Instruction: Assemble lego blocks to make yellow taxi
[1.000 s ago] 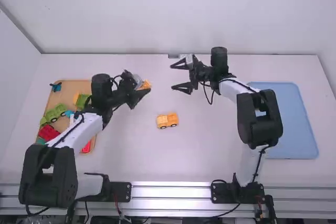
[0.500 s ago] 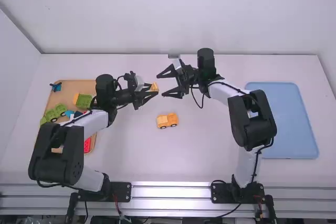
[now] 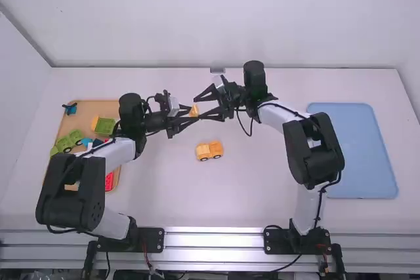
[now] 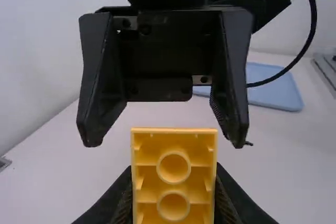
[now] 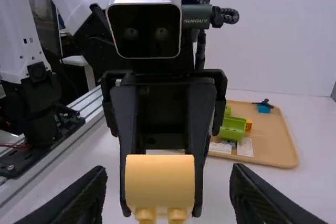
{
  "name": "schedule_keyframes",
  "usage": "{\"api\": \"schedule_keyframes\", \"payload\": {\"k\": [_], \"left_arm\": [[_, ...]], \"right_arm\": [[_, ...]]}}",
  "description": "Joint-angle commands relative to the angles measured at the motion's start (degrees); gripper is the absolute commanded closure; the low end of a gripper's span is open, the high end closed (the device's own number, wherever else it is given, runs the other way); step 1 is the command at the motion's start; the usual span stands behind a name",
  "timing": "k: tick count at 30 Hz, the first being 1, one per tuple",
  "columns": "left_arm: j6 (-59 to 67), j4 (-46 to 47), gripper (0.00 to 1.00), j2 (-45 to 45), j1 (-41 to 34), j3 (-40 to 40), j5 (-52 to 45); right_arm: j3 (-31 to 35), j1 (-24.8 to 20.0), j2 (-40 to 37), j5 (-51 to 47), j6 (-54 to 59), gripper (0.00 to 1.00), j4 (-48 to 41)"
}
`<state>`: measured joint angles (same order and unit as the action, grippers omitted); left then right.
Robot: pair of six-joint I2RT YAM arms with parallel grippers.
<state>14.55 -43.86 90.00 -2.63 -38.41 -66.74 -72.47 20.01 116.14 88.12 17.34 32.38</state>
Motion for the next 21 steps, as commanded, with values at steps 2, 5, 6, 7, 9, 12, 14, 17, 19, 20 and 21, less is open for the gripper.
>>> {"api": "schedule_keyframes", "payload": {"k": [2, 5, 6, 7, 9, 12, 14, 17, 19, 20, 21], "left_arm": [[0.3, -0.2, 0.84, 0.2, -0.9, 0.2, -1.4], [0.3, -0.2, 0.84, 0.2, -1.5, 0.2, -1.4], [0.3, -0.2, 0.84, 0.2, -1.6, 0.2, -1.4], [0.3, -0.2, 0.85, 0.2, -1.6, 0.2, -1.3], [0.3, -0.2, 0.84, 0.2, -1.4, 0.2, -1.3], [0.3, -0.2, 0.85, 0.2, -1.5, 0.2, -1.2], [0.3, -0.2, 0.85, 0.2, -1.2, 0.2, -1.2], [0.3, -0.2, 0.83, 0.2, -1.5, 0.2, -1.2], [0.3, -0.2, 0.74, 0.2, -1.6, 0.2, -1.2], [0.3, -0.2, 0.57, 0.2, -1.4, 0.2, -1.2], [0.2, -0.2, 0.35, 0.2, -1.1, 0.2, -1.3]], "right_arm": [[0.1, 1.1, -0.2, 0.6, -1.0, 0.4, 0.2], [0.1, 1.6, -0.2, 0.3, -1.0, 0.41, 0.2], [0.1, 1.6, -0.2, 0.3, -1.0, 0.44, 0.2], [0.1, 1.4, -0.2, 0.5, -1.0, 0.46, 0.2], [0.1, 1.4, -0.2, 0.6, -1.0, 0.5, 0.2], [0.1, 1.4, -0.2, 0.6, -1.0, 0.57, 0.2], [0.1, 1.4, -0.2, 0.6, -1.0, 0.62, 0.1], [0.1, 1.9, -0.2, 0.6, -0.4, 0.67, -0.1], [0.1, 2.1, -0.2, 0.6, -0.6, 0.7, 0.0], [0.1, 2.1, -0.2, 0.6, -0.6, 0.71, 0.0], [0.1, 2.1, -0.2, 0.2, -0.6, 0.72, 0.0]]}}
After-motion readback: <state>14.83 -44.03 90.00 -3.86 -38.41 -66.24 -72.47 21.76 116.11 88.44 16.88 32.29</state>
